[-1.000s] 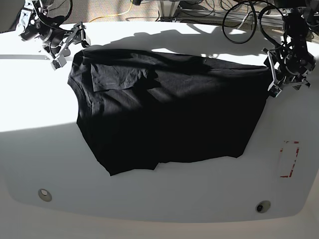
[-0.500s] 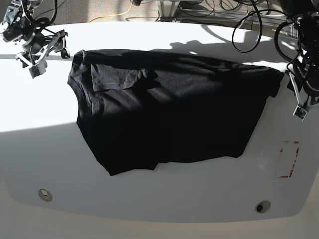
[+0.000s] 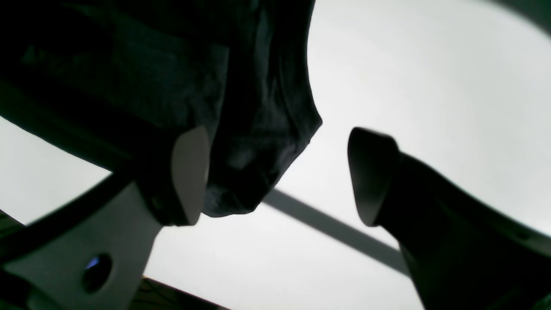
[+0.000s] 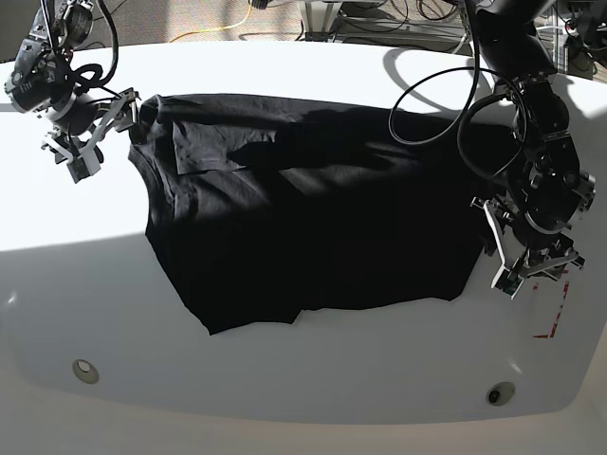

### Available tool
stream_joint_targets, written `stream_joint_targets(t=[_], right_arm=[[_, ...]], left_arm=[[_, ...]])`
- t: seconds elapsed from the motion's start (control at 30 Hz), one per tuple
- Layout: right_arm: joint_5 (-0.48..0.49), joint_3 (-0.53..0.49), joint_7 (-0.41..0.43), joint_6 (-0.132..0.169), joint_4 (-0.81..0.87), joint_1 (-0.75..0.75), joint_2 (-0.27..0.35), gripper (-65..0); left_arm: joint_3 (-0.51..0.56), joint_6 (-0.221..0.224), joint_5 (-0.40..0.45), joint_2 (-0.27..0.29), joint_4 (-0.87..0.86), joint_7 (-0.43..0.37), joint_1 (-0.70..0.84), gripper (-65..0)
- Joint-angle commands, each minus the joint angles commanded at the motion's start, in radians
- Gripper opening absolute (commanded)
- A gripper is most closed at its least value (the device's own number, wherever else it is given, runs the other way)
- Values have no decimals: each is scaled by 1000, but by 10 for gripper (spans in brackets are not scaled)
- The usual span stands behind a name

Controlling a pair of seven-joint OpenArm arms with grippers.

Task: Layout the t-shirt on the table in an organized manner, then fold the t-shirt properly

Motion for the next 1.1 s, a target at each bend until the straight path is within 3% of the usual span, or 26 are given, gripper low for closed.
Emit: stream_joint_targets(t=[0.13,0.23,0.4,0.53,0.67,0.97,1.1], right_arm=[[0,-2,0,0,0,9,-9,-168],[0,-2,0,0,0,12,-34,-168],[0,-2,0,0,-2,11,-46,-168],[0,-2,0,0,-2,9,-46,-168],[0,-2,0,0,-3,12,-48,-168],[0,-3,-2,0,-3,28,-49,-168],[0,-3,-2,0,-3,28,-49,-168]], left_arm=[[46,0,0,80,-71,-18,-48,-261],[58,0,0,107,-170,-81,-84,-261],[61,0,-6,112,-354,-207,-135,-261],[61,73,-6,132,-488,-272,-175,-261],[61,105,-6,133,-608,-282,-213,-261],[61,110,8,127,-767,-442,-233,-261],[61,110,60,114,-818,-476,-242,-261]])
